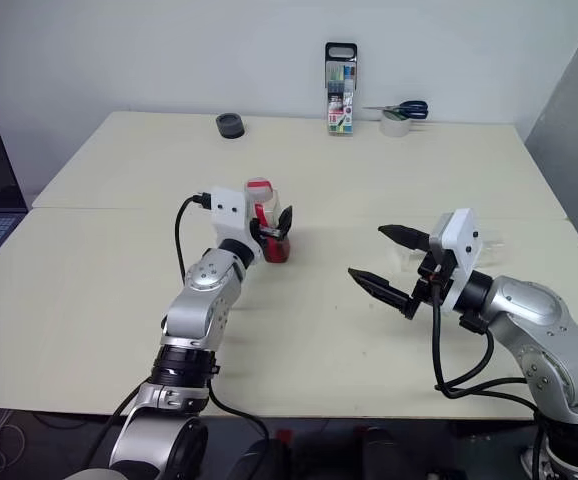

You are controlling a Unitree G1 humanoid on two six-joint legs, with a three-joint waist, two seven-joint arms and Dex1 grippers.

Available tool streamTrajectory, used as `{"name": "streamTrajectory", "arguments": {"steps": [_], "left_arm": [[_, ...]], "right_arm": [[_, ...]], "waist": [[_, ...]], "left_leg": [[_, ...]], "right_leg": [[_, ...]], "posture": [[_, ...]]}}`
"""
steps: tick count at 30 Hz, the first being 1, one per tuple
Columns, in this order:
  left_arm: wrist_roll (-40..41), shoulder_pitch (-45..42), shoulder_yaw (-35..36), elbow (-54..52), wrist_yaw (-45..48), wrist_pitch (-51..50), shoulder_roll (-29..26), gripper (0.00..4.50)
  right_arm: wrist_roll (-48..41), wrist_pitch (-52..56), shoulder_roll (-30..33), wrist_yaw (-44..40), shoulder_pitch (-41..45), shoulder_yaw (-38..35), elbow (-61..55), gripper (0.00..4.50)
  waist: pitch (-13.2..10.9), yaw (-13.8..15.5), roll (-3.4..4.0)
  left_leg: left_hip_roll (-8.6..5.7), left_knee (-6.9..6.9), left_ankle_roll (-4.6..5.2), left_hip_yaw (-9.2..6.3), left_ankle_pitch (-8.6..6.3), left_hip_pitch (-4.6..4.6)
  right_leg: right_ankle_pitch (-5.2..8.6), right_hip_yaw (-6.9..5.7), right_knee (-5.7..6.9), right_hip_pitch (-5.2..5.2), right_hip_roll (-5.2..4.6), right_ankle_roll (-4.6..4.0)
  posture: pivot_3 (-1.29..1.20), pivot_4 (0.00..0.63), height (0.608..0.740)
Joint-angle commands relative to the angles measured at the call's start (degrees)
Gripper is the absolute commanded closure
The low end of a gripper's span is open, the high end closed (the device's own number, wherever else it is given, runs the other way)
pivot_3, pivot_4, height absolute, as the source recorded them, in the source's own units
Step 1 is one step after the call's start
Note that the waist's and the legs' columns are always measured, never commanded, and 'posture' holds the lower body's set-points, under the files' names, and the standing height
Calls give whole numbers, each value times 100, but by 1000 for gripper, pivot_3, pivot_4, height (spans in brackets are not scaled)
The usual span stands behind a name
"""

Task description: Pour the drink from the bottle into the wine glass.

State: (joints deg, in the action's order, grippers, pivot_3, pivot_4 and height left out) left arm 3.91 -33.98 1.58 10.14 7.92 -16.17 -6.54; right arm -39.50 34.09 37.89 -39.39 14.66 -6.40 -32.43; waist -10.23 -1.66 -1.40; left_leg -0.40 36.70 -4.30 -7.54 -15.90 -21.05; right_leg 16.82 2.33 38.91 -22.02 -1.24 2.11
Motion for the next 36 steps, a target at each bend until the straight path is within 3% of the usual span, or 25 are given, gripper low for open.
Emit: {"name": "streamTrajectory", "arguments": {"steps": [1,23,26,32,36], "left_arm": [[-84,-182,-35,-89,-83,15,5,51],[-303,-128,-200,-612,-236,-383,2,51],[-299,-93,-207,-637,-215,-397,1,639],[-266,1,-226,-730,-163,-473,0,2532],[-233,65,-178,-756,-161,-513,-39,2680]], "right_arm": [[-62,-77,-8,-38,70,-96,-47,0],[-165,-7,17,-68,62,-254,163,0],[-143,-25,19,-85,41,-249,179,0],[-118,-42,16,-104,27,-253,186,0],[-107,-57,1,-118,34,-245,190,0]], "waist": [[0,0,0],[-1,0,-1],[-1,0,-1],[-2,-1,-1],[-2,-2,-1]], "left_leg": [[0,0,0,1,0,0],[0,1,0,1,0,-1],[0,1,0,2,0,-1],[0,1,0,2,0,-1],[1,0,0,2,0,-1]], "right_leg": [[0,1,0,0,0,0],[-1,1,0,-2,-1,0],[-1,2,0,-2,-1,0],[-1,2,0,-2,-1,0],[-1,2,0,-2,0,0]], "posture": [[0,150,740],[0,150,740],[0,150,740],[0,150,740],[0,150,740]]}}
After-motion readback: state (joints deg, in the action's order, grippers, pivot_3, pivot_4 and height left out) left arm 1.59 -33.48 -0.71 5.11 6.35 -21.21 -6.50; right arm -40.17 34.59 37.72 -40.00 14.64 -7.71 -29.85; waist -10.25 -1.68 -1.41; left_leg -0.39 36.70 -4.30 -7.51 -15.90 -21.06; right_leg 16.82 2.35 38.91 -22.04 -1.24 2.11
